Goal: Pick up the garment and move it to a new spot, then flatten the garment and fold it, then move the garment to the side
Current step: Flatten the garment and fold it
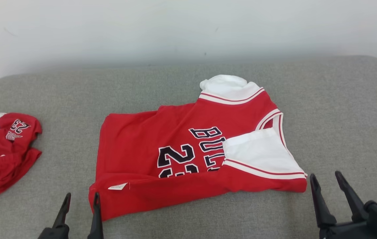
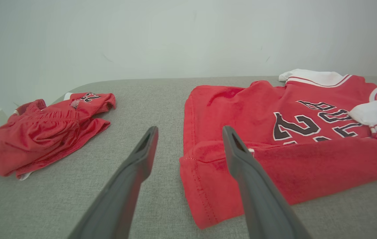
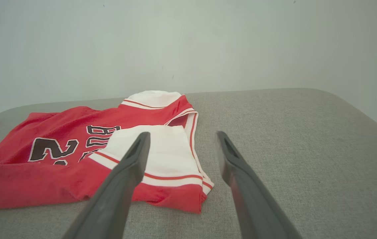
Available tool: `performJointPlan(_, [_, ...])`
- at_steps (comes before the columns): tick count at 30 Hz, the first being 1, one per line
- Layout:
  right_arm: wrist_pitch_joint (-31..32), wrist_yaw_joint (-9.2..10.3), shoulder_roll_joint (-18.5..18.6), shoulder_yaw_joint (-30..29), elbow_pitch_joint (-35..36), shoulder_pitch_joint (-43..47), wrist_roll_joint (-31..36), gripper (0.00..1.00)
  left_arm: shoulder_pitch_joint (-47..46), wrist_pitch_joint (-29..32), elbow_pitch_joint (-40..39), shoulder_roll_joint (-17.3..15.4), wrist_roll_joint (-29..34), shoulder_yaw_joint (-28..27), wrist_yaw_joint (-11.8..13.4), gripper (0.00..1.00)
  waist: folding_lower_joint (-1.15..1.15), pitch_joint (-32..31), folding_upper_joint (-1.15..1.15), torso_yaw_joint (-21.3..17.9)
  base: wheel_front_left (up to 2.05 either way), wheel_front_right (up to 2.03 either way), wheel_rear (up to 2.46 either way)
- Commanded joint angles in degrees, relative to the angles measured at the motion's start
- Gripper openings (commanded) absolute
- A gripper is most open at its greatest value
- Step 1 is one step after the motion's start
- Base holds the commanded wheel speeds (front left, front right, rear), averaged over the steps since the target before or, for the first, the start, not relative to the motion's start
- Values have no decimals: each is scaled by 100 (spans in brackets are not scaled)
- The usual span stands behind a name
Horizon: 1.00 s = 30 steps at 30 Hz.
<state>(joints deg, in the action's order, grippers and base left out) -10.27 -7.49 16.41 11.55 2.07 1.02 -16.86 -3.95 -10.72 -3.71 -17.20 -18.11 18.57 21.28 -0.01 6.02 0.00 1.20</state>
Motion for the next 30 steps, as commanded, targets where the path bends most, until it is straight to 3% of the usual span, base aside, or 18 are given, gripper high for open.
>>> performJointPlan(1, [83,0,-38,-54,106,208,100,100,142,36,30,-47,6,28,13,100,1,-131,0,-9,0,0,0])
performJointPlan(21, [354,0,-219,-165,379,369,166,100,43,252,136,-112,-15,198,-31,100,1,-150,0,-17,0,0,0])
performJointPlan(30, [535,0,11,-73,-191,-86,-81,100,-127,707,351,14,-408,276,-257,100,1,46,0,6,0,0,0])
